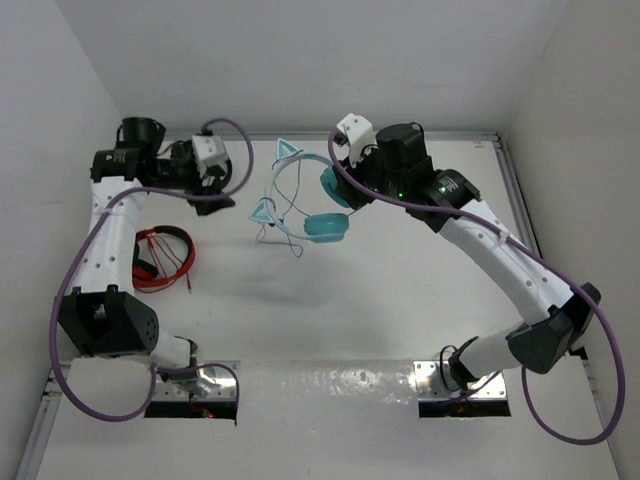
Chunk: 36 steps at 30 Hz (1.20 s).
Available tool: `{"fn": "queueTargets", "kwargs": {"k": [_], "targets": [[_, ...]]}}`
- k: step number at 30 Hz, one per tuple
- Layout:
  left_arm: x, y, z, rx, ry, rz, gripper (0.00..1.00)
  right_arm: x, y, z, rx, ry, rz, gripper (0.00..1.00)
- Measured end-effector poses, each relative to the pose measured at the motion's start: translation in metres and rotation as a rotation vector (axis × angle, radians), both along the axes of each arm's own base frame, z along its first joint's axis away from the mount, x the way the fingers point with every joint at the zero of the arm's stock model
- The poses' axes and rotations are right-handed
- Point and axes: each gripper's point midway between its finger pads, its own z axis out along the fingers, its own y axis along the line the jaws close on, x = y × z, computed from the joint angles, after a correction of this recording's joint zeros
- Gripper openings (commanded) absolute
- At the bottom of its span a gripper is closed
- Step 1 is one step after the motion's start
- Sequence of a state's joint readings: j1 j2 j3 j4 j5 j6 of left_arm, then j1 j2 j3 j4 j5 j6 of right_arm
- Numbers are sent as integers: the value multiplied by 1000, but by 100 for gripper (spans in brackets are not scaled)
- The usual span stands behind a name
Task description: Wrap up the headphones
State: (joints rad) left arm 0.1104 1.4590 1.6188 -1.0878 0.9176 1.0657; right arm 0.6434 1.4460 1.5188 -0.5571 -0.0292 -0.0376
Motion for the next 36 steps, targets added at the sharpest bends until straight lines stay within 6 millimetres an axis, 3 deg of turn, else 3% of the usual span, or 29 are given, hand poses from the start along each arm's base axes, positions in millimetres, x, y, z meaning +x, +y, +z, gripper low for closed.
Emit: {"fn": "queueTargets", "kwargs": {"k": [3, 5, 8, 12, 15, 18, 19, 21, 29, 33, 36], "targets": [[-33, -28, -27, -20, 41, -167, 74, -4, 1, 7, 12, -14, 22, 0], [-50, -49, -35, -28, 36, -265, 80, -5, 3, 9, 17, -16, 34, 0], [-66, -72, -42, -52, 26, -316, 81, -7, 4, 9, 22, -13, 44, 0], [-64, -79, -48, -100, -6, -213, 77, -8, 7, 10, 32, -11, 57, 0], [-54, -81, -43, -148, -43, -141, 58, -5, 8, 14, 49, -20, 50, 0], [-44, -88, -32, -197, -72, -117, 30, 2, 7, 21, 72, -44, 28, 0], [-42, -90, -29, -211, -71, -107, 12, 4, 5, 22, 76, -50, 19, 0], [-39, -92, -24, -227, -78, -97, 2, 9, 2, 26, 90, -59, -8, 0], [-29, -69, -21, -127, -133, 1, 0, 16, -11, 25, 119, -35, -53, 0], [-13, -36, -11, -113, -154, 133, 0, 30, -42, 14, 130, 4, -117, 0], [-1, -15, 4, -145, -168, 225, 0, 28, -48, 0, 113, 35, -116, 0]]}}
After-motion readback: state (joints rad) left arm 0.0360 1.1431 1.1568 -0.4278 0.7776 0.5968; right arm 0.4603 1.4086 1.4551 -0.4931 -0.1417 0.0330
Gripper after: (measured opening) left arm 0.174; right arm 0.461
